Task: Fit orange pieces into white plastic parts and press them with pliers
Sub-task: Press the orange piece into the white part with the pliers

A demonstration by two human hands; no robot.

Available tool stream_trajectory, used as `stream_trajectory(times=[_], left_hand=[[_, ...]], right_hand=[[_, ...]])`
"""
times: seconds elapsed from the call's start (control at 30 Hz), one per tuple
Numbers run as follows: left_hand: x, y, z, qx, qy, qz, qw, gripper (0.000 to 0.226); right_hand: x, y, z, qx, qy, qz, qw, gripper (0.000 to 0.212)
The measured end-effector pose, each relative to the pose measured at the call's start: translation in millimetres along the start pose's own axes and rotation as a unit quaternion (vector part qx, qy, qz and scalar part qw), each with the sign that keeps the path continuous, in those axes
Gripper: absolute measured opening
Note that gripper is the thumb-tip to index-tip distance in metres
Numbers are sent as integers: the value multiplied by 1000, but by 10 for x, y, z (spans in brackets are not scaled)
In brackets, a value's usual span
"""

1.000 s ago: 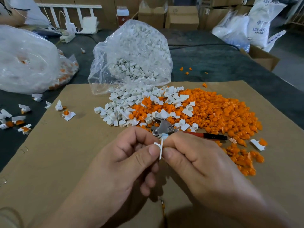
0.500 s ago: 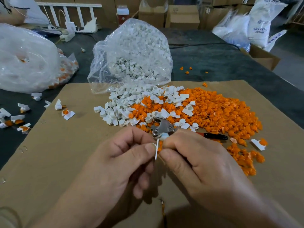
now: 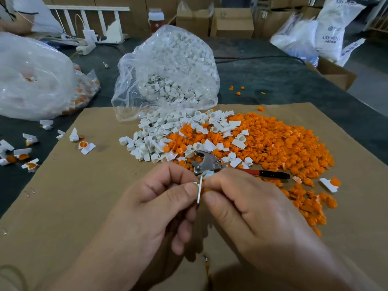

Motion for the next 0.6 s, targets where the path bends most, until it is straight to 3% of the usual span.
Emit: stream_trajectory(times=[0.1, 0.17, 0.27, 0.33, 0.4, 0.47, 0.6], left_hand=[[39, 4, 25, -9, 0, 24, 1000, 21], [48, 15, -30, 22, -16, 34, 999, 18], [51, 41, -85, 67, -56, 36, 996, 16], [31, 30, -58, 48, -53, 22, 997, 18], [11, 4, 26, 2, -14, 8, 1000, 14], [10, -4, 100, -35, 18, 8, 999, 10], [40, -16, 163, -53, 44, 20, 997, 11]], right_hand=[[18, 16, 12, -12, 31, 3, 999, 25], [33, 20, -78, 50, -90, 16, 995, 32], [167, 72, -232, 167, -285, 71, 941, 34], [169, 62, -219, 143, -240, 79, 957, 31], [72, -1, -112, 54, -72, 42, 995, 30], [32, -16, 5, -6, 36, 22, 999, 26], [21, -18, -15, -4, 20, 15, 1000, 25]])
Point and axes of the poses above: each hand's wrist, its own y-axis away from the middle knuckle, its own x-axis out of the palm, z = x × y, the point moved 10 cm from there along -y, towards the middle knuckle, and after that the axes turned 2 degrees about -y, right-handed, at the moved point
